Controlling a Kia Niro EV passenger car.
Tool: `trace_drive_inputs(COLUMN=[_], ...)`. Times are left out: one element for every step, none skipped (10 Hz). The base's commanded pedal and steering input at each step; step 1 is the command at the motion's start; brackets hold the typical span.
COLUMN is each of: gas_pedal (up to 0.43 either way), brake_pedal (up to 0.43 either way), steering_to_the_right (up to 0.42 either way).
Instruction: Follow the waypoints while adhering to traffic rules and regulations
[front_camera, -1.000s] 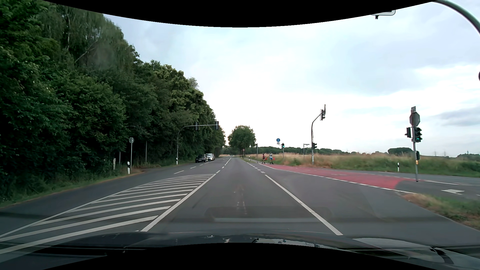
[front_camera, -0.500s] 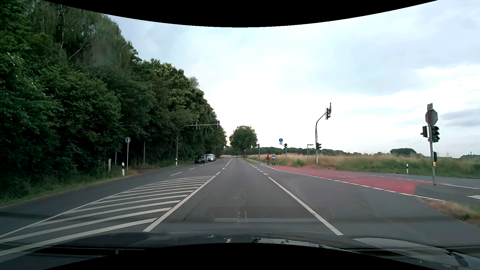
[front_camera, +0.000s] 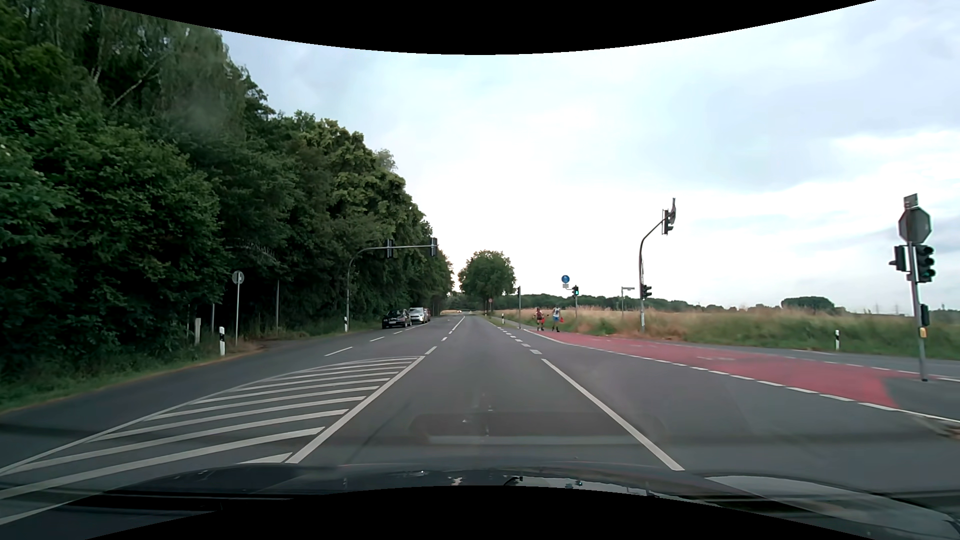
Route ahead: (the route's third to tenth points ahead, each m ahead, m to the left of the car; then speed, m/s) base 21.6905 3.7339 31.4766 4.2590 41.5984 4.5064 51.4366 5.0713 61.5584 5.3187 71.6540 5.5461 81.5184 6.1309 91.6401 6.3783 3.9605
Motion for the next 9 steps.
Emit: trace_drive_inputs(gas_pedal=[0.37,0.37,0.37,0.37,0.37,0.37,0.37,0.37,0.37], brake_pedal=[0.0,0.0,0.0,0.0,0.0,0.0,0.0,0.0,0.0], steering_to_the_right=[-0.005,-0.005,-0.005,-0.005,-0.005,-0.005,-0.005,-0.005,-0.005])
